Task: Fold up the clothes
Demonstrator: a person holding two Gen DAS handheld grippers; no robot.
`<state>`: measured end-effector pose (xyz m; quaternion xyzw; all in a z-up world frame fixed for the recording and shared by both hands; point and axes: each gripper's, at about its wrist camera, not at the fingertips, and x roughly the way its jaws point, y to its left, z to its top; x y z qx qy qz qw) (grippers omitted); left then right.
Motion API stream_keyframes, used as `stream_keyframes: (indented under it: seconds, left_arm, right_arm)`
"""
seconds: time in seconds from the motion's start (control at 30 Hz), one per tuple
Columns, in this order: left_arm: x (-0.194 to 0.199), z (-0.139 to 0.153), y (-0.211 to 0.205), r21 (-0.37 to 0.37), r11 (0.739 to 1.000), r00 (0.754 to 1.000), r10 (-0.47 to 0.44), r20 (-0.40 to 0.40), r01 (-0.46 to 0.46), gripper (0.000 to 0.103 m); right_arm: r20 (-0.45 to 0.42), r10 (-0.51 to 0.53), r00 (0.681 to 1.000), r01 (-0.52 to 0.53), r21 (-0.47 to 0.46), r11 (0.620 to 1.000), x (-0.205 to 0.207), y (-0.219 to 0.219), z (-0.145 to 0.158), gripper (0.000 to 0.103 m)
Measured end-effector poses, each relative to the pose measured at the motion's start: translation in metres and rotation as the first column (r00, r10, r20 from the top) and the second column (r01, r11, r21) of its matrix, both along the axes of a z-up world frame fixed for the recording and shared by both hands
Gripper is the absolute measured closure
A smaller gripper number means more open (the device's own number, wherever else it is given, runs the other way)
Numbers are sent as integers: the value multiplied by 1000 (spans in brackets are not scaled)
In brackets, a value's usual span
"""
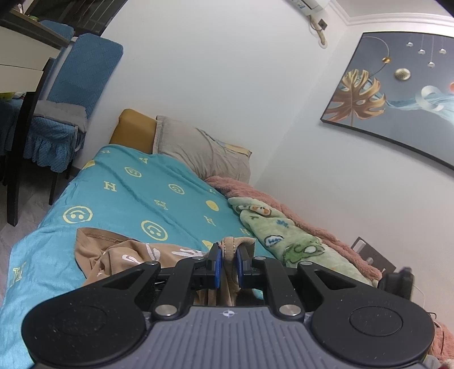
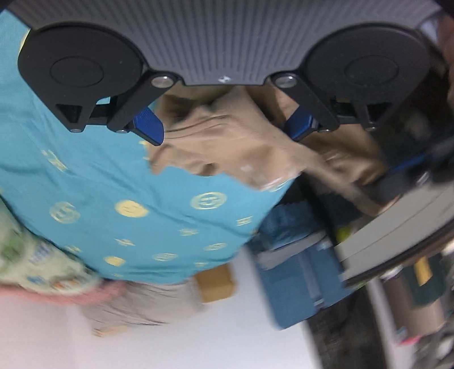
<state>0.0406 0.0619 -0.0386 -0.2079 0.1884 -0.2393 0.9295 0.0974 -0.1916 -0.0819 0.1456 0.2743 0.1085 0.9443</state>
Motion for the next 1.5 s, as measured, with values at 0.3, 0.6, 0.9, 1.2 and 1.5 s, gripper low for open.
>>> stream_keyframes:
  seconds: [0.3, 0.6, 0.9, 1.2, 1.5]
  left_arm:
    - [-1, 0, -5, 13, 1000, 1000, -8, 10, 8, 91]
    - [-3, 2, -1, -16, 1000, 1000, -3, 25, 3, 91]
    - [-2, 3, -1, -11, 1000, 1000, -5, 1, 5, 91]
    - [-13, -12, -58, 216, 970, 993, -119, 4, 116, 51]
    - [-17, -51, -140, 527, 838, 982, -186, 31, 142, 49]
  right_arm:
    - [-86, -178, 980, 195, 264, 945, 4, -53, -13, 10]
    - [-69, -34, 997, 43, 128, 991, 19, -20, -14, 10]
    - [144, -61, 988, 62, -3, 998, 24, -5, 26, 89]
    - [313, -59, 948, 61, 6, 998, 31, -12, 117, 89]
    - [402, -88, 912, 94, 6, 996, 25, -16, 175, 89]
